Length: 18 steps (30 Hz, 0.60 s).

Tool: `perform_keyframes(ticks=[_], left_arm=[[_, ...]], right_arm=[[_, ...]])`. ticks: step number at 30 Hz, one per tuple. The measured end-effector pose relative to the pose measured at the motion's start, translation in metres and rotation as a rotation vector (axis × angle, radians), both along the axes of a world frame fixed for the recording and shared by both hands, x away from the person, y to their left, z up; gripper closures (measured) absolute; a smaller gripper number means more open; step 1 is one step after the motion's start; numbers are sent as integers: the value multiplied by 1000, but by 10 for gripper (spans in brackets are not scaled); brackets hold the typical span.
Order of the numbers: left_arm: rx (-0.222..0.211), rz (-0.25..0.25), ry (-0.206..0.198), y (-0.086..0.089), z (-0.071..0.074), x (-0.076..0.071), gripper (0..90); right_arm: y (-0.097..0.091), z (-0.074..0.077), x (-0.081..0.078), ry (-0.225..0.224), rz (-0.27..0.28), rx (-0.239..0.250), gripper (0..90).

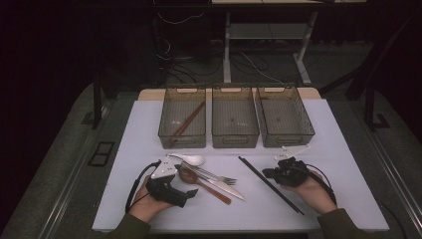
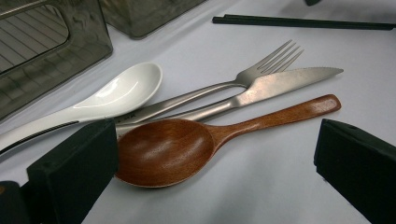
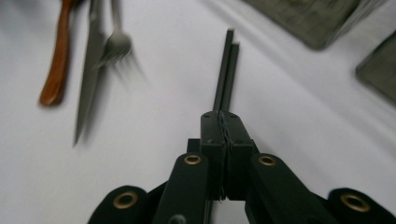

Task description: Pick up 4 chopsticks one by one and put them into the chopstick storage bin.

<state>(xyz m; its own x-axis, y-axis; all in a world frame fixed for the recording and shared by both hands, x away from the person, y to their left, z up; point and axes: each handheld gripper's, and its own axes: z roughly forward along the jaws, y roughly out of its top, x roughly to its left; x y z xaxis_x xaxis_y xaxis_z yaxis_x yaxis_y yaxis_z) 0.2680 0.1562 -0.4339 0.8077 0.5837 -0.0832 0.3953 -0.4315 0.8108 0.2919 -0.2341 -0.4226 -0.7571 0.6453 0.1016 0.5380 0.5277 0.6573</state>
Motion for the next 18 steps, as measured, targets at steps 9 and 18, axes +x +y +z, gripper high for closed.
perform_keyframes(ticks=[9,18], left_arm=[[2,-2,-2,-1,0,0,0],[2,-2,-2,-1,0,0,0]], right_arm=[[-28,-10,-36,23,-5,-43,890],[-30,-13,-39,39,1,-45,890]])
